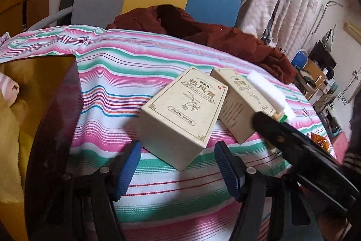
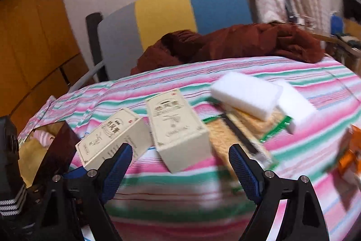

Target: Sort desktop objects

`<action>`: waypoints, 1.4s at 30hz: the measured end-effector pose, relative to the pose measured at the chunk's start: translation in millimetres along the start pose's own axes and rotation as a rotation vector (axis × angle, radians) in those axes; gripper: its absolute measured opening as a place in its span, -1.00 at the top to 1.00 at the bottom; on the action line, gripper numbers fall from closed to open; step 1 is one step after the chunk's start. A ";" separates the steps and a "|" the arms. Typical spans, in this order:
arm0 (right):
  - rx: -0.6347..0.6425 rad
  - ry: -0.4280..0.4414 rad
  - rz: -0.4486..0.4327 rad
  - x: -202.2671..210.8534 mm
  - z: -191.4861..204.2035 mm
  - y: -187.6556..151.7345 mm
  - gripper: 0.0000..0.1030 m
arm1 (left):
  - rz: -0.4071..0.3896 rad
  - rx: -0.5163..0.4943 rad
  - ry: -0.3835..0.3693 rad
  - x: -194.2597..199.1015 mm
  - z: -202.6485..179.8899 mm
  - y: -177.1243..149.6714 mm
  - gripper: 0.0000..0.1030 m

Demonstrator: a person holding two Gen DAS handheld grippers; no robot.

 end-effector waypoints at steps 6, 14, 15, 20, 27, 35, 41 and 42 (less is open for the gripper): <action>0.025 -0.032 0.033 -19.0 3.2 2.8 -0.69 | -0.016 0.016 -0.021 2.0 1.3 -0.3 -0.33; 0.006 0.015 0.115 -40.9 1.7 -6.7 -0.14 | -0.009 -0.008 0.002 1.4 -1.9 0.0 -0.33; -0.002 0.020 0.112 -40.5 0.7 -7.1 -0.13 | -0.010 0.001 -0.005 1.7 -0.6 0.2 -0.33; -0.019 0.034 0.076 -33.0 -1.3 -3.3 -0.12 | -0.011 0.009 -0.012 1.8 0.9 0.5 -0.34; -0.035 0.000 0.063 -16.1 -12.1 -5.3 -0.11 | 0.014 -0.057 0.047 -2.7 -7.4 0.4 -0.34; -0.074 -0.001 0.074 -11.9 -23.6 -13.9 -0.12 | 0.032 -0.140 0.058 -6.3 -16.8 5.2 -0.35; -0.080 -0.003 0.074 -13.3 -24.9 -15.8 -0.12 | 0.005 -0.064 0.122 -0.9 0.4 10.1 -0.34; -0.086 0.001 0.072 -13.2 -25.6 -15.8 -0.12 | 0.009 -0.074 0.132 -1.8 -0.4 11.1 -0.34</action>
Point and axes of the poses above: each gripper's, at about its wrist camera, not at the fingertips, and x roughly against the way its jaws point, z to its left, y to its top, the point moved 6 cm from there along -x, roughly the way its jaws point, and after that the axes turned 9 degrees about -z, right-handed, at the moved point
